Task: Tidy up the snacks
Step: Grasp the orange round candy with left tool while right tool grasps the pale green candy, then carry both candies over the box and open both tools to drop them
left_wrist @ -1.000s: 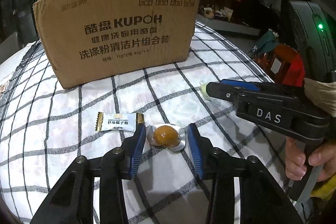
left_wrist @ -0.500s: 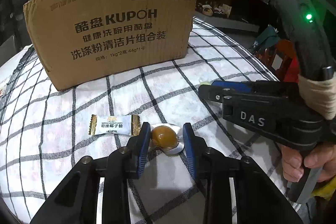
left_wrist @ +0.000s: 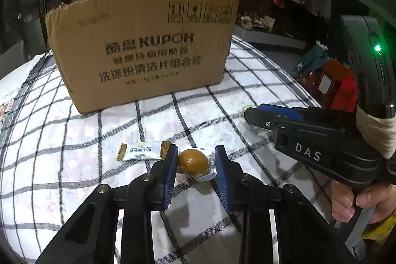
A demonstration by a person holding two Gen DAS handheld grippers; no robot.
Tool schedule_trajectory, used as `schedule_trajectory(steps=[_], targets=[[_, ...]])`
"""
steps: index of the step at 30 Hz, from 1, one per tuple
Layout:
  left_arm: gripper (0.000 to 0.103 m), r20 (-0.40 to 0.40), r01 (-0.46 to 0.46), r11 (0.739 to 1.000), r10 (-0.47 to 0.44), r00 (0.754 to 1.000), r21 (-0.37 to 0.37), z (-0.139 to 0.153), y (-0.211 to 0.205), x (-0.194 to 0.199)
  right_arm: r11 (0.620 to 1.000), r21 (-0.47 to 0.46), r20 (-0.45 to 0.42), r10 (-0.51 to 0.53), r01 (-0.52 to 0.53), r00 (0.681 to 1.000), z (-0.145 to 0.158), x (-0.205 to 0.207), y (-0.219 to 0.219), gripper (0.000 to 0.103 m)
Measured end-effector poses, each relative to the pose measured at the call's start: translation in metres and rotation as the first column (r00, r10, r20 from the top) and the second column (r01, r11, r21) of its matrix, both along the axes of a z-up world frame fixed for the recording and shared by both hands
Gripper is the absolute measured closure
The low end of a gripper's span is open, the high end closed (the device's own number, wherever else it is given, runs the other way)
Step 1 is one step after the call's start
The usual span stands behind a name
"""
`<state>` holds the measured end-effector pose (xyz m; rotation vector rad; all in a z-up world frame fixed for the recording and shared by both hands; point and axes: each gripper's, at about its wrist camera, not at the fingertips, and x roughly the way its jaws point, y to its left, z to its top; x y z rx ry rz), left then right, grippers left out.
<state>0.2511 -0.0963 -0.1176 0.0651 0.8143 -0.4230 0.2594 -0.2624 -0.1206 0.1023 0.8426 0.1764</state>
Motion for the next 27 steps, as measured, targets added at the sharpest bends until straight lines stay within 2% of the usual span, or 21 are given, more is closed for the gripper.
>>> schedule_trajectory(steps=[13,27], targets=[[0.073,0.091,-0.042,0.999,0.045,0.995,-0.033,0.044,0.020,-0.011,0.999,0.016,0.088,0.028,-0.029,0.996,0.040,-0.019,0.015,0.083],[0.073,0.201,-0.080,0.996,0.088,0.976,-0.047,0.089,0.045,-0.008,0.998,0.035,0.186,0.053,-0.061,0.981,0.085,-0.019,0.034,0.083]])
